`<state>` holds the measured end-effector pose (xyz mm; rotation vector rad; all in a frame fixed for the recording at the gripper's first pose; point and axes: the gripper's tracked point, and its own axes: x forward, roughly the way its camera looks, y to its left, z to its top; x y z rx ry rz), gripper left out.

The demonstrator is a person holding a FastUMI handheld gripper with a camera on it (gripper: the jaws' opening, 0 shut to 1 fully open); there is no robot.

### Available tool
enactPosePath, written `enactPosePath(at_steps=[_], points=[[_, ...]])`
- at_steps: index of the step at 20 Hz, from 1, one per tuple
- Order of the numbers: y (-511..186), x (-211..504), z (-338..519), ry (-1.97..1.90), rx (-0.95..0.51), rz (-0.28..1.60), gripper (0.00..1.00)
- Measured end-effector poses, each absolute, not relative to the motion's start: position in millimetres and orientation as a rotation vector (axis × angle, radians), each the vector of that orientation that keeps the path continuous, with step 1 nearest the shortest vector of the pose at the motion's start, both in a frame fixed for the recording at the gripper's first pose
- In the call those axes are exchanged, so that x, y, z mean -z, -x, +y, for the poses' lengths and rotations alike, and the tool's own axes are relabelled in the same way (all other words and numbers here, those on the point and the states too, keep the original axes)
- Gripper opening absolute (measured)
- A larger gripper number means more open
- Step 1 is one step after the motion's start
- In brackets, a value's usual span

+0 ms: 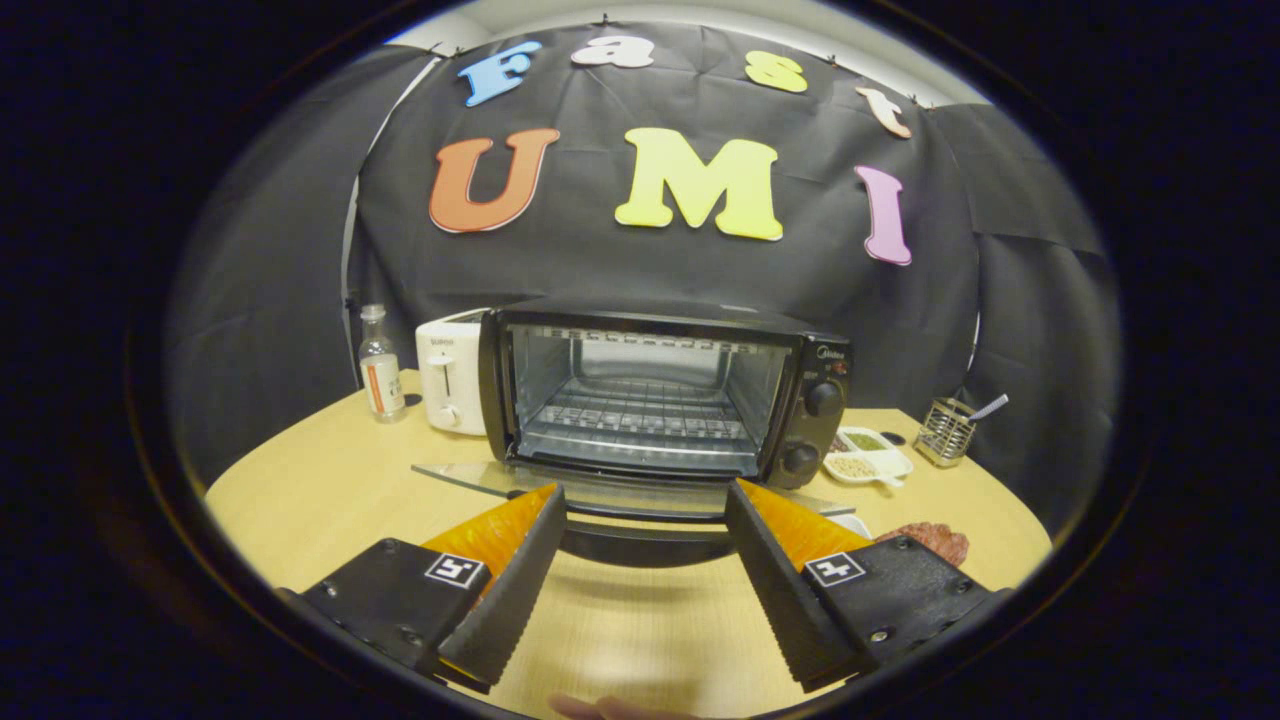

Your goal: Open the toaster oven, put the food inside, and close the toaster oven door.

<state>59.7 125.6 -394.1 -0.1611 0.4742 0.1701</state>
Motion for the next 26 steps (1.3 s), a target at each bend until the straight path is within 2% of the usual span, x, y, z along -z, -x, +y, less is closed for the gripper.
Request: enactPosePath(at_steps=[7,11,18,26], points=[[-35,460,116,0.118,-0.185,0.645,1.00],[-37,453,118,0.120,-0.200,0.624,1.00],[-32,408,101,0.028,-0.256,0.619,1.00],[-33,338,26,-0.021,-0.272,0.616,1.00]])
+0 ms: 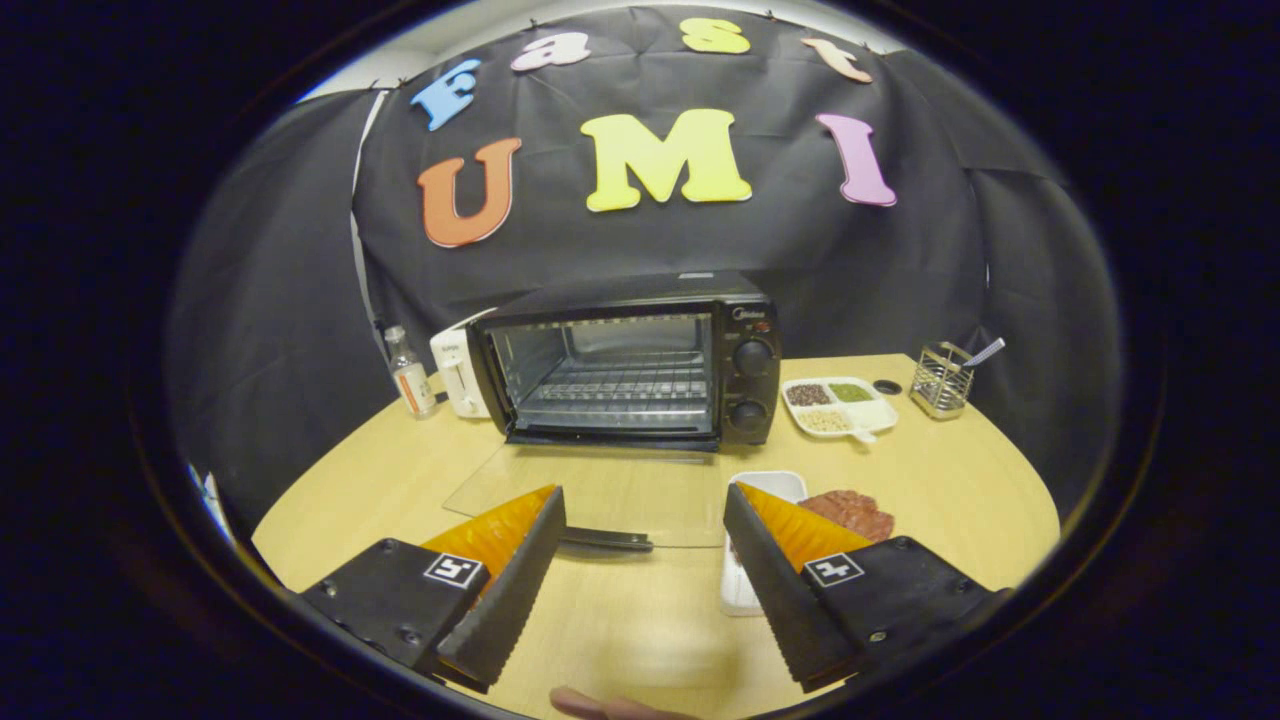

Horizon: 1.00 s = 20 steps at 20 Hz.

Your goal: Open the toaster oven, put the food inside, and close the toaster oven door.

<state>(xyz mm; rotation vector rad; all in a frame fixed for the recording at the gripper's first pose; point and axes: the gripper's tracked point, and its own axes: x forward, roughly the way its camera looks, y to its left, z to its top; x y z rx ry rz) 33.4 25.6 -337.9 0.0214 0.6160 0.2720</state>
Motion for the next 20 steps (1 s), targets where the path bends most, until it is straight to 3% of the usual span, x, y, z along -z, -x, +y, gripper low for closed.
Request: enactPosePath(at_steps=[16,18,20], points=[[-60,378,-111,-0.232,-0.280,0.970,0.97],[-54,381,-107,-0.305,-0.318,1.006,0.93],[-46,380,-96,-0.406,-0.369,1.041,0.81]])
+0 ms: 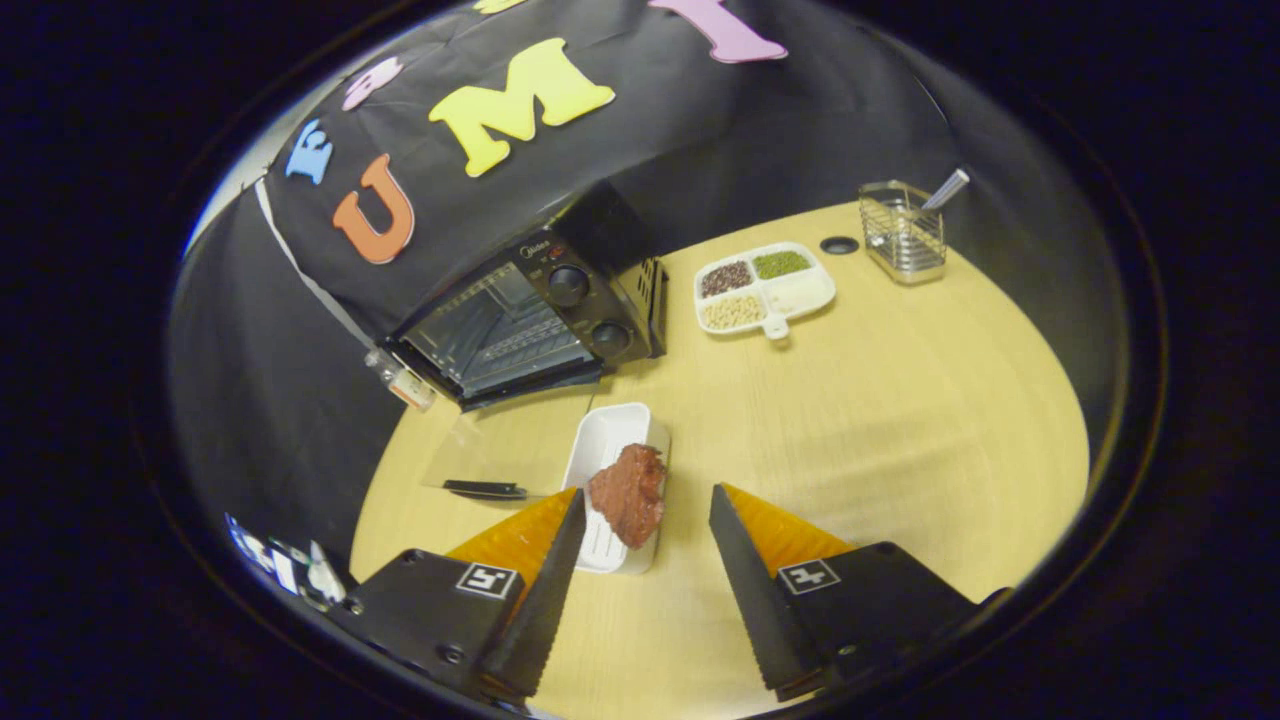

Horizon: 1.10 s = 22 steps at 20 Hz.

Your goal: Open the toaster oven, put the food inside, and close the toaster oven door.

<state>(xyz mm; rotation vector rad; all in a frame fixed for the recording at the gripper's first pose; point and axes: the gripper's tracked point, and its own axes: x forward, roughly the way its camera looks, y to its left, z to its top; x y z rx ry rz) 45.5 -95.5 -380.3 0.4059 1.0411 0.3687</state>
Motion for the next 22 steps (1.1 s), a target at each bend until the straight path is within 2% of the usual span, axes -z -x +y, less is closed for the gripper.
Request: enactPosePath(at_steps=[6,8,11,14,22], points=[[-44,393,-91,-0.440,-0.372,1.089,0.48],[-41,398,-91,-0.466,-0.364,1.110,0.42],[-31,393,-83,-0.524,-0.375,1.115,0.17],[-21,385,-82,-0.500,-0.353,1.093,0.11],[-5,322,-84,-0.323,-0.287,0.885,0.11]])
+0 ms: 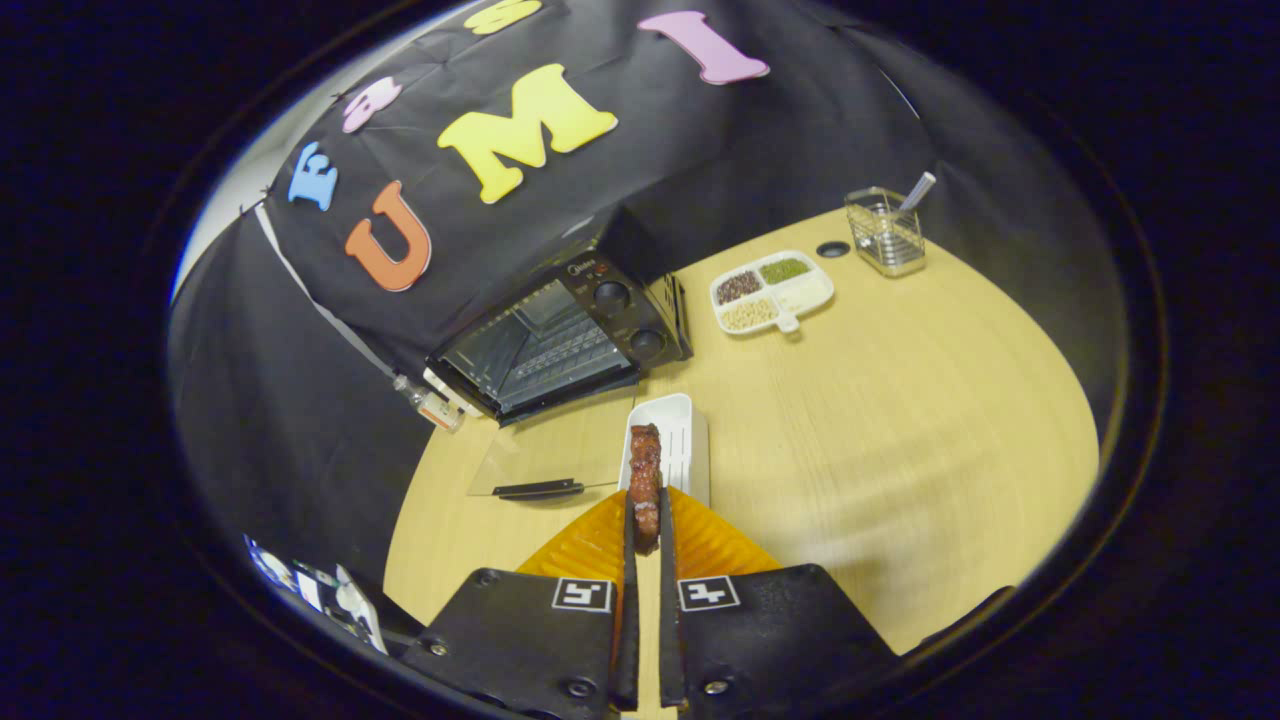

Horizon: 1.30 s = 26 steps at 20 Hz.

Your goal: Open the toaster oven, put the food inside, and close the toaster oven door.

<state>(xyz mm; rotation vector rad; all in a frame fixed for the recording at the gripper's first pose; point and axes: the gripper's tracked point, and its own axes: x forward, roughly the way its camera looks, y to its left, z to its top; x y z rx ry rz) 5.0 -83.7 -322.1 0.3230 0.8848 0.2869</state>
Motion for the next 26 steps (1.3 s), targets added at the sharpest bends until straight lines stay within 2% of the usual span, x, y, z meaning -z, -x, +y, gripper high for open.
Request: enactPosePath(at_steps=[6,14,20,26], points=[[8,291,-63,-0.079,-0.316,0.716,0.11],[18,303,8,0.109,-0.364,0.597,0.11],[14,334,75,0.094,-0.391,0.575,0.11],[-21,352,122,0.036,-0.364,0.537,0.11]])
